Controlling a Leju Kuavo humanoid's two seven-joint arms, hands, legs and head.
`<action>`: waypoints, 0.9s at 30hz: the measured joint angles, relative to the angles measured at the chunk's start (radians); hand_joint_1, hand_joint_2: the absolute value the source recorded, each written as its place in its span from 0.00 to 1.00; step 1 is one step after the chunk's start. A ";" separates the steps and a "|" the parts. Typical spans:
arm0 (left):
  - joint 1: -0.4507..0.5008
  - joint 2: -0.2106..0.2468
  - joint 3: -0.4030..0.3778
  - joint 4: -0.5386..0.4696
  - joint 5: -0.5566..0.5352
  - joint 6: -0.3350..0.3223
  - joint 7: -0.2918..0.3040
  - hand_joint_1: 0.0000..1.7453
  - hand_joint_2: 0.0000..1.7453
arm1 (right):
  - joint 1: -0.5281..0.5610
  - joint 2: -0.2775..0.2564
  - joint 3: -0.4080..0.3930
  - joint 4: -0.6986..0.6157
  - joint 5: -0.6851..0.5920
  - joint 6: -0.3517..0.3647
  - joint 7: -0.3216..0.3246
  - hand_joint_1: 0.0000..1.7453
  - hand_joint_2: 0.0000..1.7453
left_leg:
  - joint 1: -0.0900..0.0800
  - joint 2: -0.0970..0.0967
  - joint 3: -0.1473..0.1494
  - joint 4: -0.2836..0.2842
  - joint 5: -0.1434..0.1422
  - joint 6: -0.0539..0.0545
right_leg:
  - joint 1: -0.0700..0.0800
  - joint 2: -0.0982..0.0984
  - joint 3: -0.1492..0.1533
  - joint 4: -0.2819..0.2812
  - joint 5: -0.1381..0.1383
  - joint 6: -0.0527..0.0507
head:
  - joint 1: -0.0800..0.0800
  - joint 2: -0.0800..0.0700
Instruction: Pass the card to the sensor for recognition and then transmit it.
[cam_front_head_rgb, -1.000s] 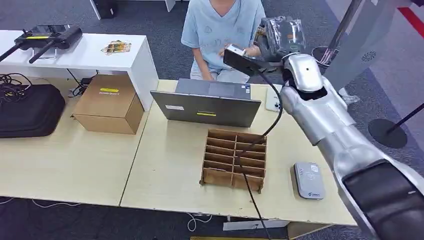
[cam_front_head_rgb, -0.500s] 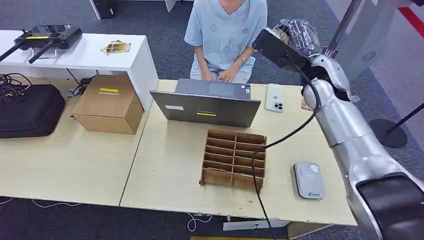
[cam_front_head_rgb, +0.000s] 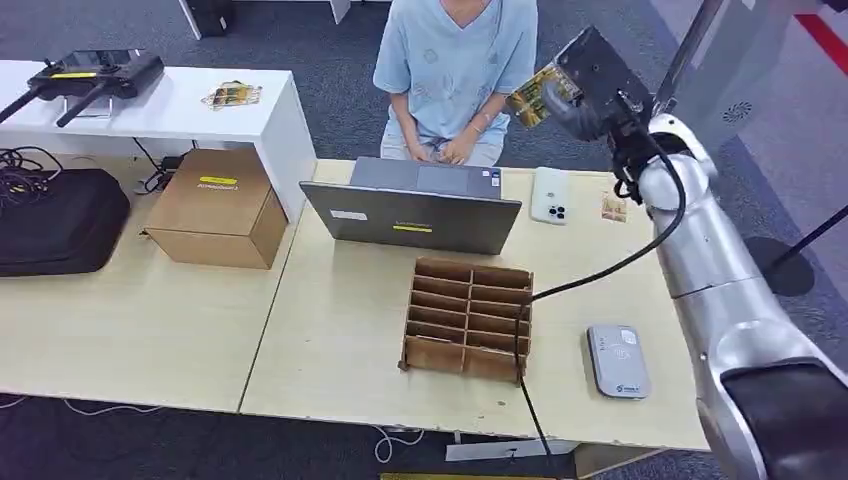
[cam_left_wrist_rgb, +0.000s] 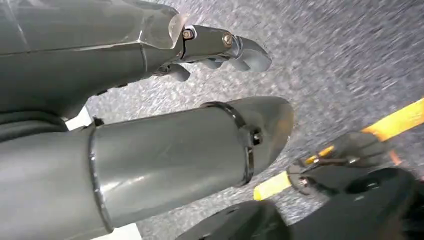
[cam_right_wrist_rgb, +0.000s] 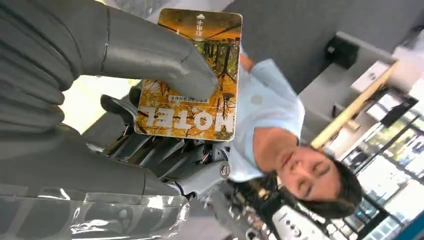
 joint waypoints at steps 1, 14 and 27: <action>0.006 0.001 0.000 0.000 0.000 0.000 0.000 0.00 0.00 | 0.005 0.000 -0.003 0.003 -0.021 0.010 0.000 1.00 1.00 | 0.000 0.000 0.000 0.000 0.000 0.000 | 0.000 0.000 0.000 0.000 0.000 0.000 | 0.000 0.000; 0.044 0.009 0.000 0.002 0.026 0.006 -0.014 0.00 0.00 | 0.077 -0.054 -0.043 -0.040 -0.313 0.049 0.150 1.00 1.00 | 0.000 -0.001 0.000 0.000 0.000 0.000 | 0.000 -0.001 0.000 0.000 0.000 0.000 | 0.000 0.000; 0.062 0.013 0.000 0.003 0.053 0.026 -0.048 0.00 0.00 | 0.178 -0.165 -0.062 -0.159 -0.437 0.022 0.177 1.00 1.00 | 0.000 -0.001 -0.001 0.000 0.000 0.000 | 0.000 -0.001 0.000 0.000 0.000 0.000 | 0.000 0.000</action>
